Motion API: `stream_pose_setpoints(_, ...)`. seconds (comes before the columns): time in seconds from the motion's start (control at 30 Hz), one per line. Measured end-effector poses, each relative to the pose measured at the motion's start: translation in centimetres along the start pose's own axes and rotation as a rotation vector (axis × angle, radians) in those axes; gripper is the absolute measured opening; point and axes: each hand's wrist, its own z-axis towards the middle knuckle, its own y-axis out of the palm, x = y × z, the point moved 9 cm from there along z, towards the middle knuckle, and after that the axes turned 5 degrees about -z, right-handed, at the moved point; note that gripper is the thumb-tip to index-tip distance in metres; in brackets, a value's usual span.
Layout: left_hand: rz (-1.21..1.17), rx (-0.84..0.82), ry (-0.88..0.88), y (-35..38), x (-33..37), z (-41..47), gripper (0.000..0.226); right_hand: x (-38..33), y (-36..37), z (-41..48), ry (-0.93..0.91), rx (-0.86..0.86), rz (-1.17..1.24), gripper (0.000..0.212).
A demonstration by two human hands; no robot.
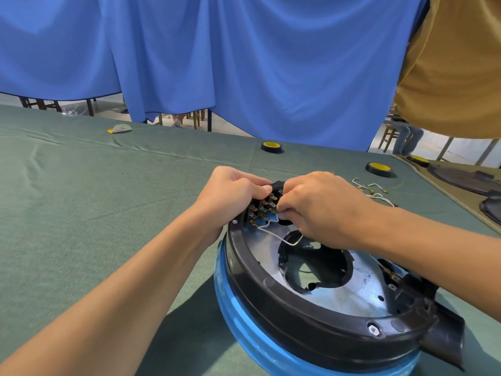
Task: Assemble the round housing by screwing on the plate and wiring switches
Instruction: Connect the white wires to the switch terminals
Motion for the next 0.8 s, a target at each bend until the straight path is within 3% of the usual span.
stream_pose_setpoints(0.43, -0.01, -0.004, 0.0, 0.0, 0.0, -0.2, 0.02, 2.5, -0.9, -0.3, 0.046, 0.053, 0.177, 0.012)
stream_pose_setpoints(0.8, -0.004, 0.0, -0.008, 0.0, -0.3, 0.1, 0.019, 1.7, 0.2, -0.5, 0.0, 0.007, -0.104, 0.028)
